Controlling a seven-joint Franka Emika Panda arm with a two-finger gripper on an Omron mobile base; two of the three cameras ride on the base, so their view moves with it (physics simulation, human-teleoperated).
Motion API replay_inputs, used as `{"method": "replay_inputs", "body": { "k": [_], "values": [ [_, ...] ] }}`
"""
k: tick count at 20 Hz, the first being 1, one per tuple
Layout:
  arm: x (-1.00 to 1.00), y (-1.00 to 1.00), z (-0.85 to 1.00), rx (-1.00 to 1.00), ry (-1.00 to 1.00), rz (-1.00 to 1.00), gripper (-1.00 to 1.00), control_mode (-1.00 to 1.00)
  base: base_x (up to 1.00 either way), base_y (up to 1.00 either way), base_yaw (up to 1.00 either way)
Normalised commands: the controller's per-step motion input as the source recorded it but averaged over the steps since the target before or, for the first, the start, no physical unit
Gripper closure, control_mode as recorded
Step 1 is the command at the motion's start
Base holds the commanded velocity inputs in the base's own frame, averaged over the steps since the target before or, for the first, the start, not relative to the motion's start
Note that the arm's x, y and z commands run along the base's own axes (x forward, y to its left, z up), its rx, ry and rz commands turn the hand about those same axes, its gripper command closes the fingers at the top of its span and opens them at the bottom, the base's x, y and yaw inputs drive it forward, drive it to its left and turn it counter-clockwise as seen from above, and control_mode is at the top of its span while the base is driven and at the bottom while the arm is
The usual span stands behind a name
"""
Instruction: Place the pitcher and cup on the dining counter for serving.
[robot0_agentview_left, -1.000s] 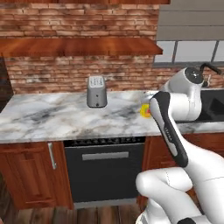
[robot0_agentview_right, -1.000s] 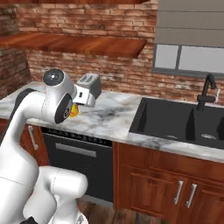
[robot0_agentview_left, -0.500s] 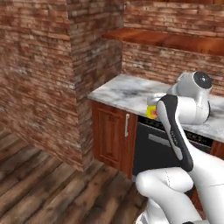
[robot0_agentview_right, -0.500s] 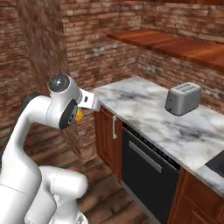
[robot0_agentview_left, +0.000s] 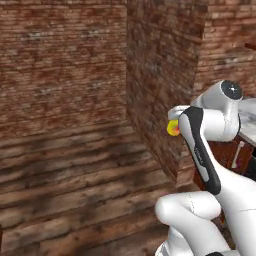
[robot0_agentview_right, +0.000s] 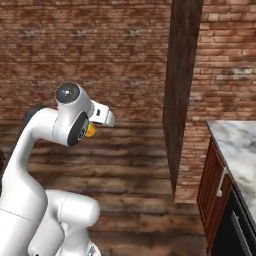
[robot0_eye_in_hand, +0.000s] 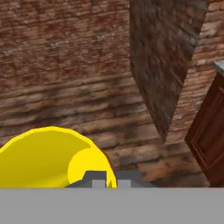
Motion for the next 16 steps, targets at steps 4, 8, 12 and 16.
{"method": "replay_inputs", "body": {
  "k": [4,8,12,16],
  "values": [
    [0.0,0.0,0.0,0.0,0.0,0.0,1.0,1.0,-0.25,0.09,1.0],
    [0.0,0.0,0.0,0.0,0.0,0.0,1.0,1.0,-0.03,0.51,0.87],
    [0.0,0.0,0.0,0.0,0.0,0.0,1.0,1.0,0.32,0.98,0.64],
    [0.0,0.0,0.0,0.0,0.0,0.0,1.0,1.0,0.69,1.0,0.42]
  ]
}}
